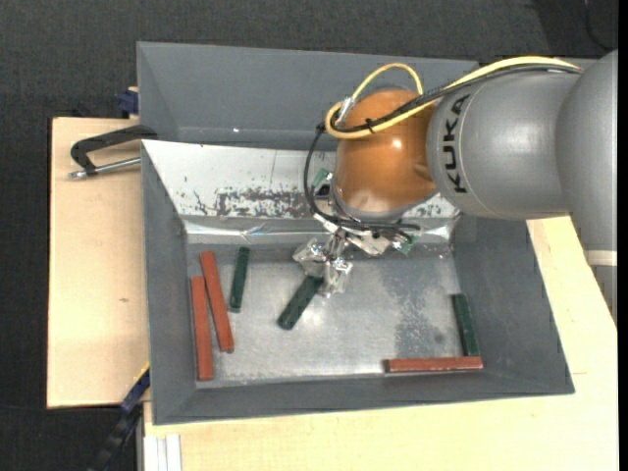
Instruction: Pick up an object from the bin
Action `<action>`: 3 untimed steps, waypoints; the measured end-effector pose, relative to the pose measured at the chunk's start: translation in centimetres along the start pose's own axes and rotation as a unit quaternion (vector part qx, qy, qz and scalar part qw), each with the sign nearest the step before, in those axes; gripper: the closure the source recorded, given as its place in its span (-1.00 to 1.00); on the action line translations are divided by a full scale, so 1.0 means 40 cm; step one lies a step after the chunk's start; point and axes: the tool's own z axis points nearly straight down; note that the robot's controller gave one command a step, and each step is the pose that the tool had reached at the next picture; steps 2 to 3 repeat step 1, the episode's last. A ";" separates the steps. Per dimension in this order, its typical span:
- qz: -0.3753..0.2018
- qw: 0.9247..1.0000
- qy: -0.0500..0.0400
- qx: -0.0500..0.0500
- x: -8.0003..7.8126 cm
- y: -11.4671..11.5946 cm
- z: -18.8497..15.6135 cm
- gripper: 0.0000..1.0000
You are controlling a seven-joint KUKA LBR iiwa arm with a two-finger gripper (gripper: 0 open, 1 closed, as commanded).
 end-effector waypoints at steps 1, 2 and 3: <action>0.015 1.000 0.001 0.000 0.028 0.021 -0.505 1.00; 0.015 1.000 0.001 0.000 0.028 0.021 -0.505 1.00; 0.015 1.000 0.001 0.000 0.028 0.021 -0.505 1.00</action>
Offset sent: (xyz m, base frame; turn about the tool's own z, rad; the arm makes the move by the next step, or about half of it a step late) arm 0.0000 0.0000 0.0000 0.0000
